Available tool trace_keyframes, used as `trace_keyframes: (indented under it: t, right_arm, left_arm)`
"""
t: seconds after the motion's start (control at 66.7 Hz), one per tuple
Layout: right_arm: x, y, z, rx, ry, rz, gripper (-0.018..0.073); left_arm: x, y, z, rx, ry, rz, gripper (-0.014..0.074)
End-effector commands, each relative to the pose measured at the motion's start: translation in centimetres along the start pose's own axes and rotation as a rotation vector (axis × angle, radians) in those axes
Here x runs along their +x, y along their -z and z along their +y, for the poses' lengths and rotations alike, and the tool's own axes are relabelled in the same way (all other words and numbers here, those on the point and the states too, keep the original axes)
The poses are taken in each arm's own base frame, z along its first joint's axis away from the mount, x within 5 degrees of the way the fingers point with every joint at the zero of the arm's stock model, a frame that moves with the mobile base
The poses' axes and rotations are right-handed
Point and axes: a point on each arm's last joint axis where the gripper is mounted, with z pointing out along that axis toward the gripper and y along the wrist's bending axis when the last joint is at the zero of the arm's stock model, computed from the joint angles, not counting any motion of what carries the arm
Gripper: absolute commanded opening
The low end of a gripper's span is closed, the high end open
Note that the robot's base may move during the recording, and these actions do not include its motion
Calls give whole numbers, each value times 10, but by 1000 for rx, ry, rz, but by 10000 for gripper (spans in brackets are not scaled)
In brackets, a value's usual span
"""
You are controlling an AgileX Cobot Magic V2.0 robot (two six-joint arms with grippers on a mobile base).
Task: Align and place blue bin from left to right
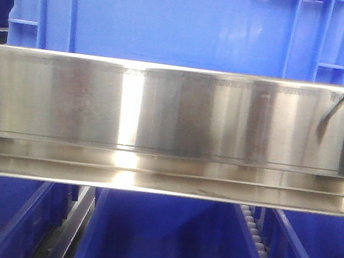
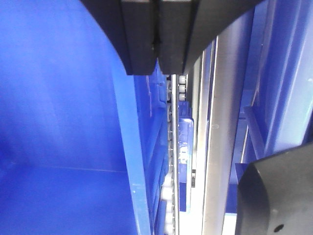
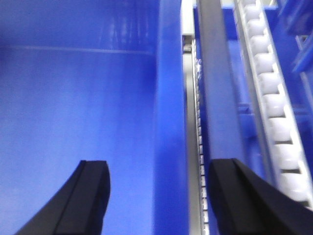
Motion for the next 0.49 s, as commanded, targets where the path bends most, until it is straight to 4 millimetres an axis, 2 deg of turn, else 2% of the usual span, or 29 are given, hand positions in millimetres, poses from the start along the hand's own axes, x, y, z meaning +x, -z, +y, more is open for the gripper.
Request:
trace_keyframes:
  t: [0.0,0.36,0.48]
  right_arm:
    - [-3,0,0,4,-3,-24,328]
    - [-3,0,-1,5,-5,-24,326]
    - [-3,0,-1,6,-5,-23,230]
  left_arm:
    - [-1,4,-2,12,6,-9,-111]
    - [0,4,-2,8,6,0,-111]
    - [1,4,-2,4,6,9,-111]
